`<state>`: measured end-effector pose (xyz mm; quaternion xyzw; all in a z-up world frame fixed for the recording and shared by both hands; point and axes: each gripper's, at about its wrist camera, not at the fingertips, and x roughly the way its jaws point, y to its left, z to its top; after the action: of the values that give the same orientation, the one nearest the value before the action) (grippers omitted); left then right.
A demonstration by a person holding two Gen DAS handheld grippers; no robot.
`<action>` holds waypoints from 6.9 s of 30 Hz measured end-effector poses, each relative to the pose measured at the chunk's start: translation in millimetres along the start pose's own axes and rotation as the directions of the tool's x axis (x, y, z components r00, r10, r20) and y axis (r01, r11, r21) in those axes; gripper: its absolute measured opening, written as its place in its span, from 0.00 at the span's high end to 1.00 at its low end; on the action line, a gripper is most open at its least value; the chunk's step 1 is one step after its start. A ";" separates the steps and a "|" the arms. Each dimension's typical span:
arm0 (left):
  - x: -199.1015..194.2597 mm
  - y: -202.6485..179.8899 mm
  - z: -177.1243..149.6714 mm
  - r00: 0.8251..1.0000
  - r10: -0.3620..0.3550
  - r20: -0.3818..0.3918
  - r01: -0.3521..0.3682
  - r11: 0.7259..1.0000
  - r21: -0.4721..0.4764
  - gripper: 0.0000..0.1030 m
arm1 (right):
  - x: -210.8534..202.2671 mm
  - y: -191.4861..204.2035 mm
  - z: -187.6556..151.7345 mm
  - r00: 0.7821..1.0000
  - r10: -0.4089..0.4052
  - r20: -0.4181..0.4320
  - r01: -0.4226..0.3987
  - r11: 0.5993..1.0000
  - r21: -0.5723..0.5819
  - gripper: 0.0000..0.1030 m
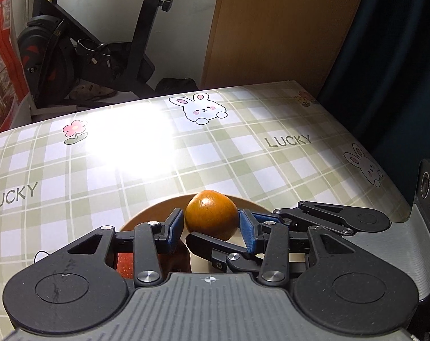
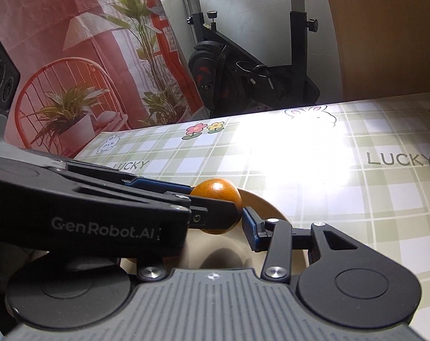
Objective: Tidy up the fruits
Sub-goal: 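Lower the orange onto the plate beside the apple, open the left tool, then withdraw the left tool and move it toward another orange, then close the left tool on the dark orange in front of the pile, then carry the dark orange onto the beige plate and open the left tool, then lift the open left tool off the plate back toward the fruit pile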
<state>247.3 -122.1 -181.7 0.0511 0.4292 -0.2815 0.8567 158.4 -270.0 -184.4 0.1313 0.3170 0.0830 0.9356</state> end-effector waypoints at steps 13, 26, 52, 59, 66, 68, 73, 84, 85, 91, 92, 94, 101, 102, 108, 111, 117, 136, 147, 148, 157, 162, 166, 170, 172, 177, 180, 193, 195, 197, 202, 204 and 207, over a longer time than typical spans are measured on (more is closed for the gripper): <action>-47.7 16.4 -11.3 0.993 -0.010 0.118 0.023 0.994 -0.109 0.55 | -32.3 22.2 -11.1 0.995 -0.084 0.053 0.085 0.996 -0.031 0.53; -124.3 17.4 -43.0 0.972 0.064 0.226 -0.039 0.993 -0.112 0.55 | -79.6 75.1 -27.5 0.988 -0.096 0.122 0.101 0.994 -0.036 0.53; -208.9 46.0 -127.4 0.899 0.282 0.334 -0.230 0.955 -0.188 0.54 | -97.8 155.9 -67.6 0.992 0.015 0.123 0.008 0.983 -0.182 0.53; -206.2 52.8 -135.5 0.907 0.290 0.305 -0.231 0.949 -0.216 0.54 | -95.3 154.2 -75.5 0.994 0.022 0.109 -0.002 0.983 -0.184 0.53; -204.9 53.2 -140.0 0.907 0.298 0.297 -0.240 0.946 -0.219 0.54 | -93.5 152.7 -81.1 0.995 0.024 0.101 -0.005 0.984 -0.179 0.53; -204.3 53.5 -140.8 0.907 0.301 0.296 -0.242 0.945 -0.220 0.54 | -93.6 151.5 -82.4 0.995 0.023 0.101 -0.005 0.984 -0.179 0.53; -202.3 56.3 -145.0 0.908 0.307 0.284 -0.246 0.942 -0.229 0.54 | -94.2 145.9 -88.4 0.995 0.019 0.098 -0.002 0.985 -0.173 0.53; -197.0 67.7 -152.2 0.920 0.299 0.255 -0.231 0.936 -0.265 0.54 | -83.8 146.7 -100.0 0.998 0.028 0.053 -0.017 0.980 -0.199 0.53; -195.8 68.1 -152.7 0.921 0.296 0.252 -0.228 0.937 -0.265 0.54 | -83.0 148.1 -101.2 0.998 0.034 0.048 -0.024 0.979 -0.205 0.53; -188.7 69.4 -156.3 0.938 0.265 0.224 -0.205 0.944 -0.258 0.54 | -75.4 160.4 -108.0 0.997 0.082 0.004 -0.078 0.964 -0.253 0.53; -187.4 69.3 -156.2 0.942 0.258 0.216 -0.200 0.946 -0.255 0.54 | -73.4 162.8 -109.4 0.996 0.087 -0.007 -0.086 0.961 -0.264 0.53; -185.0 68.0 -157.1 0.951 0.231 0.204 -0.179 0.953 -0.243 0.54 | -68.7 167.6 -112.6 0.995 0.091 -0.029 -0.096 0.956 -0.279 0.53; -167.0 59.6 -161.8 0.975 0.165 0.148 -0.132 0.969 -0.208 0.54 | -59.3 168.8 -119.0 0.991 0.110 -0.080 -0.128 0.956 -0.264 0.53; -163.9 58.0 -162.7 0.977 0.159 0.141 -0.128 0.970 -0.205 0.54 | -58.0 167.9 -119.5 0.990 0.110 -0.085 -0.128 0.957 -0.259 0.53; -146.4 53.2 -166.7 0.989 0.114 0.093 -0.093 0.975 -0.199 0.54 | -52.0 165.0 -122.0 0.989 0.112 -0.100 -0.133 0.962 -0.236 0.54; -139.9 55.6 -167.7 0.992 0.097 0.075 -0.079 0.974 -0.214 0.54 | -50.3 165.7 -122.5 0.988 0.117 -0.102 -0.138 0.962 -0.235 0.54; -130.6 57.2 -167.2 0.996 0.063 0.063 -0.047 0.971 -0.236 0.54 | -45.5 164.3 -123.0 0.987 0.122 -0.109 -0.144 0.966 -0.217 0.54; -133.5 45.6 -175.0 0.996 0.069 0.063 -0.057 0.983 -0.173 0.58 | -42.7 162.9 -125.3 0.983 0.135 -0.123 -0.157 0.967 -0.198 0.56; -158.5 34.1 -151.1 0.991 0.039 0.130 -0.017 0.986 -0.164 0.58 | -72.3 166.3 -102.6 0.992 0.127 -0.011 -0.126 0.966 -0.227 0.56; -161.0 32.2 -145.4 0.990 0.036 0.139 -0.014 0.987 -0.158 0.58 | -75.8 164.9 -97.7 0.992 0.126 0.003 -0.122 0.966 -0.227 0.56; -164.6 -1.4 -85.6 0.977 -0.015 0.212 0.025 0.999 -0.046 0.59 | -100.1 134.2 -48.9 0.992 0.079 0.100 -0.056 0.976 -0.211 0.56; -144.8 -23.1 -46.6 0.972 -0.080 0.220 0.079 0.997 0.011 0.60 | -102.6 105.8 -26.9 0.992 0.034 0.122 -0.007 0.977 -0.212 0.56; -112.4 -33.6 -25.7 0.976 -0.133 0.174 0.131 0.991 0.023 0.60 | -93.7 76.5 -17.8 0.993 -0.006 0.116 0.028 0.982 -0.189 0.56; -72.6 -42.8 -16.2 0.978 -0.182 0.103 0.181 0.983 0.022 0.61 | -81.0 46.6 -17.9 0.994 -0.025 0.103 0.039 0.989 -0.140 0.58; -53.3 -45.9 -15.0 0.977 -0.198 0.080 0.198 0.980 0.009 0.62 | -74.7 32.1 -18.9 0.994 -0.045 0.097 0.055 0.993 -0.101 0.62; -6.5 -37.6 -15.3 0.971 -0.238 0.005 0.238 0.968 -0.083 0.65 | -57.8 5.9 -32.5 0.996 -0.075 0.058 0.078 0.995 -0.059 0.70; 7.1 -34.8 -17.4 0.975 -0.221 -0.022 0.218 0.972 -0.091 0.67 | -55.1 1.4 -38.4 0.997 -0.067 0.038 0.069 0.996 -0.058 0.71; -15.6 -16.4 -16.6 0.985 -0.164 0.051 0.170 0.978 -0.123 0.65 | -57.5 15.7 -34.7 0.993 -0.113 0.038 0.116 0.990 -0.075 0.69; -26.4 -12.5 -19.7 0.986 -0.153 0.071 0.161 0.979 -0.122 0.65 | -61.3 22.4 -34.2 0.992 -0.117 0.040 0.120 0.989 -0.088 0.69; -37.4 -9.8 -23.4 0.987 -0.135 0.086 0.144 0.983 -0.111 0.65 | -65.1 30.8 -32.6 0.992 -0.117 0.045 0.121 0.988 -0.098 0.69; -71.6 -1.2 -31.9 0.989 -0.075 0.131 0.087 0.992 -0.089 0.64 | -76.6 51.8 -32.4 0.992 -0.109 0.066 0.116 0.986 -0.116 0.69; -85.9 1.3 -35.4 0.988 -0.036 0.152 0.049 0.995 -0.085 0.62 | -80.5 60.3 -32.7 0.992 -0.106 0.073 0.114 0.986 -0.118 0.69; -107.8 3.3 -41.7 0.982 0.039 0.187 -0.027 0.997 -0.067 0.55 | -85.9 74.9 -32.8 0.992 -0.096 0.083 0.106 0.987 -0.124 0.69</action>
<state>168.6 -58.3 -125.9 0.0040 0.3540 -0.2571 0.8992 65.3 -212.8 -138.0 0.0580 0.2811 0.0505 0.9566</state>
